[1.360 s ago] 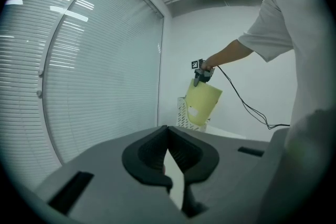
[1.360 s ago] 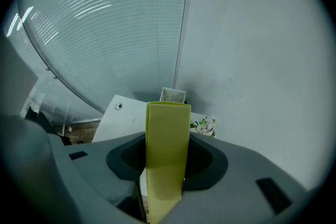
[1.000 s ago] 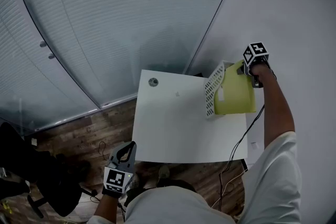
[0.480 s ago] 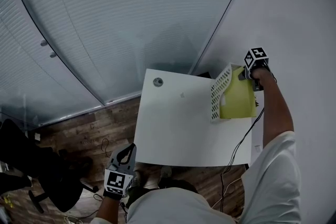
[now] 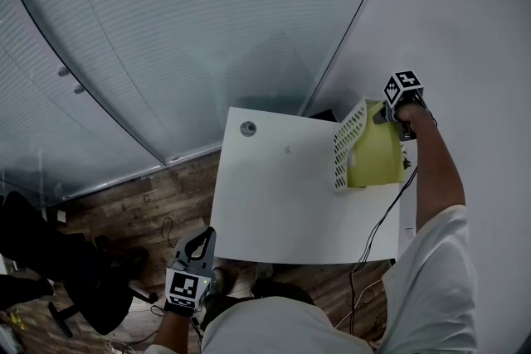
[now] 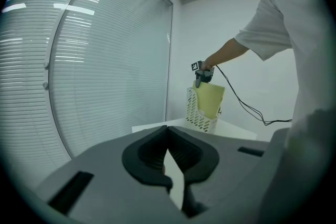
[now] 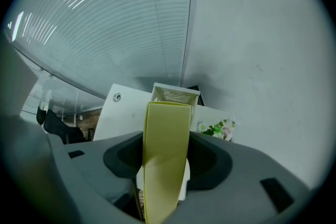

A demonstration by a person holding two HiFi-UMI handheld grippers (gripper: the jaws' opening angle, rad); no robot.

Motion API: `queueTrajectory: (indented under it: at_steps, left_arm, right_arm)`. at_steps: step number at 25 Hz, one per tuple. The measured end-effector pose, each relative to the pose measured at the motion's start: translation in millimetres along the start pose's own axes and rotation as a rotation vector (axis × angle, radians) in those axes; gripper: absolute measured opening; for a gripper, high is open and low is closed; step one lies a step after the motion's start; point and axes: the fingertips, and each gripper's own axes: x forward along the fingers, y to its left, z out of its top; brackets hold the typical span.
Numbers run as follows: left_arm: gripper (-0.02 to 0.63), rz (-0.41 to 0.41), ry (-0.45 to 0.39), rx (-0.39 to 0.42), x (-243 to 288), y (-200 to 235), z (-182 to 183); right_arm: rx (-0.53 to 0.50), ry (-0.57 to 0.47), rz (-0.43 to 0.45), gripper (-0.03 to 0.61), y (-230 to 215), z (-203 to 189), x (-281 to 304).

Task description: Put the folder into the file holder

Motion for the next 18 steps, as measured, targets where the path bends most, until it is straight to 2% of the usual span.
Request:
queueTrajectory:
  at_steps: [6,11,13,18]
  left_arm:
    - [0.009,-0.019,-0.004,0.007,6,-2,5]
    - [0.009,-0.041,-0.015,0.014,7,-9,10]
    - [0.009,-0.048,-0.017,0.013,7,-11,9]
    - [0.009,-0.065,-0.022,0.02,3,-17,7]
  right_arm:
    - [-0.088,-0.028,0.007,0.277,11,-2,-1]
    - [-0.131,-0.156,-0.018,0.321,13,1,-13]
    - [-0.138,-0.186,-0.008,0.321,16,-6,-12]
    - [-0.162,-0.189,0.031,0.321,25,-43,5]
